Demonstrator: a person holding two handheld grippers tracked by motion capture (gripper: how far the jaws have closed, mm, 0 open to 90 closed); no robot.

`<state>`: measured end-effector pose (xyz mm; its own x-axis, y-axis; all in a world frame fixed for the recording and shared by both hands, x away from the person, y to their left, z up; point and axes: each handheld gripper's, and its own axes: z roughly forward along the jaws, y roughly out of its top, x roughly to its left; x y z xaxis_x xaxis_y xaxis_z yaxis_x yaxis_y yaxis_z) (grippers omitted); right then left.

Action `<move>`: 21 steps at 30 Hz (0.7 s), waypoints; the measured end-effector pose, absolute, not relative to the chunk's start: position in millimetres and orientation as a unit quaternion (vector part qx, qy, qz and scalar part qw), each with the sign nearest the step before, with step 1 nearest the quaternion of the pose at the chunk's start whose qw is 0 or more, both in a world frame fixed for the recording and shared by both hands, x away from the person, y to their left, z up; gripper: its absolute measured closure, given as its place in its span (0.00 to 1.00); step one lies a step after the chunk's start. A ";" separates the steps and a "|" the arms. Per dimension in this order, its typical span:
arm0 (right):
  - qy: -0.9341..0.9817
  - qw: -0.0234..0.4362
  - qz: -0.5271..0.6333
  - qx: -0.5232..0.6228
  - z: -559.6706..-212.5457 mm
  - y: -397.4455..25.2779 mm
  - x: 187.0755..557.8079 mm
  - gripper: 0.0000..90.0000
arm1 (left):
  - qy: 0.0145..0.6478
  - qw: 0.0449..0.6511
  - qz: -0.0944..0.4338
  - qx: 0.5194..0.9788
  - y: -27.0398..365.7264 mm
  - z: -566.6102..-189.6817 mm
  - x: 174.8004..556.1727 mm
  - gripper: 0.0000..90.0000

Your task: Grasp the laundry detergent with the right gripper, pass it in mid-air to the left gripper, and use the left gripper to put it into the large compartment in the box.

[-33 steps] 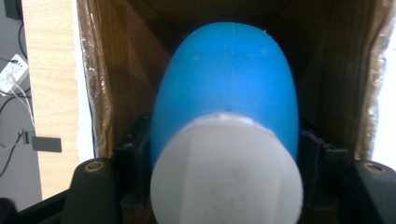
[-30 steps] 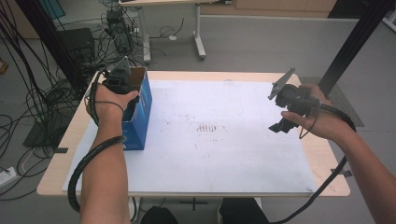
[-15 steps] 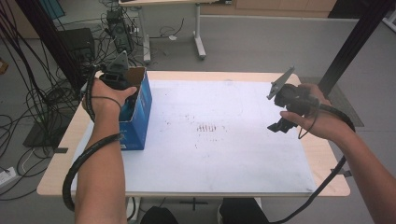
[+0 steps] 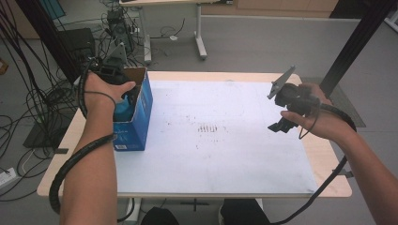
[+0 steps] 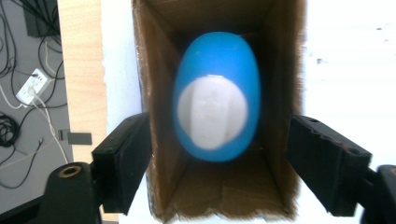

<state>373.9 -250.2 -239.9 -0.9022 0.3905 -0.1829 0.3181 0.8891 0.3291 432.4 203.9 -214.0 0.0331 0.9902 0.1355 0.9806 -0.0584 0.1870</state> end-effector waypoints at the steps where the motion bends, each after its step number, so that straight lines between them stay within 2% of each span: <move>1: 0.964 0.123 0.146 0.183 -239.7 -249.6 373.5 0.09 | 0.683 0.027 0.116 0.721 202.4 -210.9 432.0 0.24; 11: 0.966 0.118 0.144 0.181 -238.1 -246.3 372.4 0.09 | 0.652 0.060 0.117 0.747 172.1 -187.7 437.7 0.13; 21: 0.967 0.115 0.141 0.178 -236.5 -243.9 373.1 0.09 | 0.605 0.077 0.108 0.785 124.2 -186.0 451.1 0.07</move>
